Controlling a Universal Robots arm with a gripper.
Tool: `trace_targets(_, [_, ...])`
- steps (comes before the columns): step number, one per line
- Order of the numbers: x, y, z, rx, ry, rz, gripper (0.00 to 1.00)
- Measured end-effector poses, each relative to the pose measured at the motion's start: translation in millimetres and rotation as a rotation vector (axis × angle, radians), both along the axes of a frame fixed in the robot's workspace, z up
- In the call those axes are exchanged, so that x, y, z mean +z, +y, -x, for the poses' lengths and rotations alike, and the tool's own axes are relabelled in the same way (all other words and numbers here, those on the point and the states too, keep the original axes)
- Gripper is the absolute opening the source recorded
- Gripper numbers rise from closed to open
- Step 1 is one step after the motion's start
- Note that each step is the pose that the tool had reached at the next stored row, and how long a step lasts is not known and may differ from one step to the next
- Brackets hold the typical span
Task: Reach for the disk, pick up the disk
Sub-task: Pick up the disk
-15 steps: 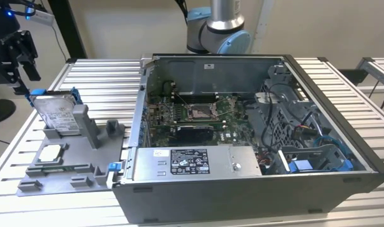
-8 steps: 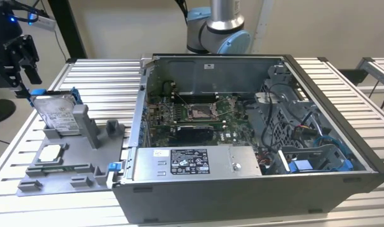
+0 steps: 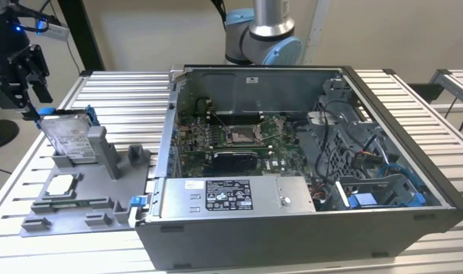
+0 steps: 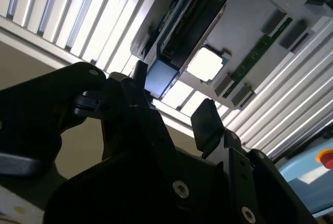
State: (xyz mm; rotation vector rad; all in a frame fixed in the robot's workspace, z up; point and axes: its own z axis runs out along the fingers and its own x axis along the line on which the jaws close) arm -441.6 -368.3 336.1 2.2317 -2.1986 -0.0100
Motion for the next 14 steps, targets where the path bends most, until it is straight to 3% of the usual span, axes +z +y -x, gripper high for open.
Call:
trace_targets(4, [-2.9, 0.0, 0.0, 0.0, 0.0, -0.0226, 1.0])
trace_targets(7, [-5.5, 0.0, 0.0, 0.0, 0.0, -0.0337, 1.0])
trace_targets(14, [-13.3, 0.1, 0.0, 0.0, 0.0024, -0.0392, 1.0])
